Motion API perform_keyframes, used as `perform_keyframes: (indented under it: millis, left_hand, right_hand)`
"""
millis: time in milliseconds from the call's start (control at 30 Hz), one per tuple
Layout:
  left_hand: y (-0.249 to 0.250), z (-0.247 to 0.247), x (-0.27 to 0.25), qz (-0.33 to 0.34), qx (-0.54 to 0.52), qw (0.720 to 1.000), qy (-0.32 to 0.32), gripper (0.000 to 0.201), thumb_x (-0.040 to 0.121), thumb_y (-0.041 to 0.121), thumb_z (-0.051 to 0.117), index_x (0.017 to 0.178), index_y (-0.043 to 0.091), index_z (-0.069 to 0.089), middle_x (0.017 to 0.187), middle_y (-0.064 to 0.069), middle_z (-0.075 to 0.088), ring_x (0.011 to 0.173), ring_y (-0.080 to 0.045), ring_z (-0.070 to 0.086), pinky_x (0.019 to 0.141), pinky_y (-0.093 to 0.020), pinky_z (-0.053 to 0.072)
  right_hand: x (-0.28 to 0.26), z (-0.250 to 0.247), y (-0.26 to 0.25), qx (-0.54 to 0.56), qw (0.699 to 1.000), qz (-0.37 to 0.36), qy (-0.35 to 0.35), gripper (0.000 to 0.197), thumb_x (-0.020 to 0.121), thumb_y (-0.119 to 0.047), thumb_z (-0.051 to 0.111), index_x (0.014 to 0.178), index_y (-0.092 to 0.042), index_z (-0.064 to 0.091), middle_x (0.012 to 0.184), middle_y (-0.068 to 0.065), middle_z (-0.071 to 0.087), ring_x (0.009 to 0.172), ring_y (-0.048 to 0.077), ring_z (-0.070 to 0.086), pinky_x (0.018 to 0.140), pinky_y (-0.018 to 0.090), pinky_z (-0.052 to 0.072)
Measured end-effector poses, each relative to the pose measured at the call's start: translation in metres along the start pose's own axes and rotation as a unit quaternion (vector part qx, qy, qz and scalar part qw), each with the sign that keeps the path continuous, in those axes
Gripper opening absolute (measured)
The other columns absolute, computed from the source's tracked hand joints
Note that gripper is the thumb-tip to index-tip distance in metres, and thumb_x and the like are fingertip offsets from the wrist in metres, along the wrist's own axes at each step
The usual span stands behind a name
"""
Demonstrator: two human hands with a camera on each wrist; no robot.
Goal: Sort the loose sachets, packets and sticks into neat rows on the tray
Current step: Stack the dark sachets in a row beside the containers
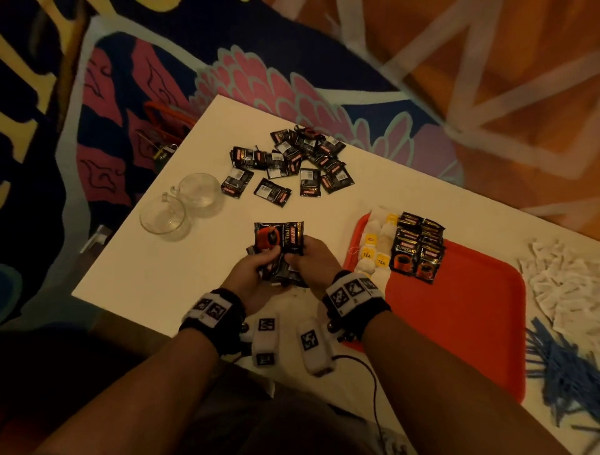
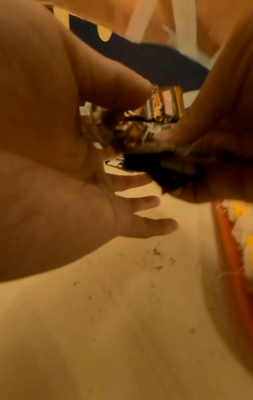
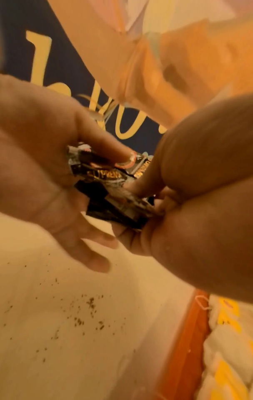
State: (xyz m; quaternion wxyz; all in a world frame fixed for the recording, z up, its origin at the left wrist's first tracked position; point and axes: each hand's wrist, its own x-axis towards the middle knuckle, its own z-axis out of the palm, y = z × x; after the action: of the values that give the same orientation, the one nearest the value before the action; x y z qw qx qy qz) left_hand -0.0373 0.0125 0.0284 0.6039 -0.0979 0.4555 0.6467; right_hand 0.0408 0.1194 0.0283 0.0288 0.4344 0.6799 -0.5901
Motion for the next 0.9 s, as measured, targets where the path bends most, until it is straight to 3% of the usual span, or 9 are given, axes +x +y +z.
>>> perform_keyframes:
  millis: [100, 233, 333, 433, 500, 600, 733, 800, 900]
  left_hand:
    - [0.007, 0.025, -0.009, -0.011, -0.027, 0.998, -0.05, 0.039, 0.088, 0.016, 0.053, 0.125, 0.006, 0.062, 0.108, -0.019, 0.07, 0.094, -0.034, 0.068, 0.086, -0.051, 0.053]
    - [0.008, 0.048, -0.016, 0.004, 0.033, 0.999, -0.013, 0.025, 0.098, 0.007, 0.049, 0.118, 0.004, 0.063, 0.092, -0.017, 0.074, 0.078, -0.031, 0.073, 0.063, -0.045, 0.06]
    - [0.006, 0.059, -0.018, 0.001, 0.059, 0.998, -0.007, 0.031, 0.096, 0.006, 0.052, 0.126, 0.003, 0.06, 0.1, -0.02, 0.072, 0.087, -0.034, 0.071, 0.067, -0.047, 0.061]
    - [0.004, 0.063, -0.02, 0.003, 0.068, 0.998, 0.001, 0.028, 0.097, 0.004, 0.052, 0.124, 0.005, 0.059, 0.101, -0.021, 0.073, 0.088, -0.035, 0.071, 0.063, -0.047, 0.061]
    - [0.0, 0.061, -0.02, 0.006, 0.075, 0.997, 0.015, 0.025, 0.098, 0.004, 0.05, 0.121, 0.006, 0.059, 0.097, -0.019, 0.074, 0.084, -0.033, 0.072, 0.058, -0.045, 0.06]
    - [-0.008, 0.056, -0.018, 0.0, 0.095, 0.995, 0.028, 0.022, 0.099, 0.007, 0.05, 0.118, 0.005, 0.061, 0.093, -0.016, 0.075, 0.079, -0.031, 0.072, 0.057, -0.042, 0.06]
    - [-0.019, 0.046, -0.015, -0.007, 0.133, 0.991, 0.033, 0.023, 0.097, 0.007, 0.053, 0.117, 0.003, 0.064, 0.09, -0.015, 0.074, 0.078, -0.03, 0.071, 0.066, -0.04, 0.059]
    - [-0.018, 0.035, -0.013, -0.013, 0.134, 0.99, 0.05, 0.019, 0.098, 0.004, 0.051, 0.109, 0.004, 0.067, 0.087, -0.013, 0.075, 0.076, -0.027, 0.072, 0.071, -0.042, 0.059]
    - [-0.012, 0.017, -0.01, -0.024, 0.112, 0.989, 0.092, 0.02, 0.099, 0.001, 0.048, 0.102, 0.005, 0.067, 0.085, -0.012, 0.076, 0.082, -0.029, 0.07, 0.077, -0.049, 0.057]
  right_hand:
    - [-0.019, -0.009, -0.014, 0.022, 0.999, -0.024, 0.008, 0.046, 0.076, -0.022, 0.056, 0.121, -0.02, 0.062, 0.116, 0.008, 0.068, 0.108, 0.028, 0.063, 0.098, 0.051, 0.049]
    - [-0.047, -0.034, -0.028, -0.025, 0.998, -0.046, 0.027, 0.034, 0.091, -0.012, 0.053, 0.123, -0.018, 0.06, 0.121, 0.009, 0.066, 0.11, 0.027, 0.061, 0.098, 0.044, 0.048]
    - [-0.061, -0.058, -0.032, -0.043, 0.997, -0.057, 0.04, 0.02, 0.087, -0.015, 0.058, 0.104, -0.013, 0.068, 0.109, 0.013, 0.067, 0.1, 0.029, 0.063, 0.089, 0.044, 0.052]
    - [-0.067, -0.082, -0.027, -0.022, 0.991, -0.046, 0.126, 0.016, 0.088, -0.036, 0.066, 0.083, -0.022, 0.062, 0.099, 0.004, 0.064, 0.091, 0.018, 0.061, 0.074, 0.032, 0.048]
    - [-0.07, -0.089, -0.02, -0.001, 0.991, -0.031, 0.134, 0.021, 0.084, -0.04, 0.072, 0.088, -0.023, 0.06, 0.095, -0.002, 0.062, 0.088, 0.013, 0.059, 0.07, 0.026, 0.044]
    - [-0.074, -0.083, -0.006, -0.038, 0.996, -0.027, 0.078, 0.022, 0.08, -0.031, 0.078, 0.092, -0.024, 0.061, 0.087, -0.005, 0.062, 0.083, 0.011, 0.059, 0.063, 0.021, 0.042]
    - [-0.066, -0.064, 0.012, -0.08, 0.993, -0.028, 0.077, 0.021, 0.082, -0.023, 0.077, 0.09, -0.019, 0.059, 0.078, -0.011, 0.054, 0.072, 0.004, 0.053, 0.055, 0.012, 0.039]
    - [-0.056, -0.057, 0.015, -0.092, 0.994, -0.016, 0.059, 0.018, 0.082, -0.027, 0.077, 0.084, -0.021, 0.061, 0.079, -0.009, 0.058, 0.079, 0.009, 0.058, 0.066, 0.017, 0.049]
    - [-0.029, -0.052, 0.018, -0.14, 0.99, -0.005, 0.035, 0.019, 0.086, -0.039, 0.071, 0.08, -0.022, 0.065, 0.097, -0.001, 0.068, 0.1, 0.019, 0.062, 0.09, 0.038, 0.052]
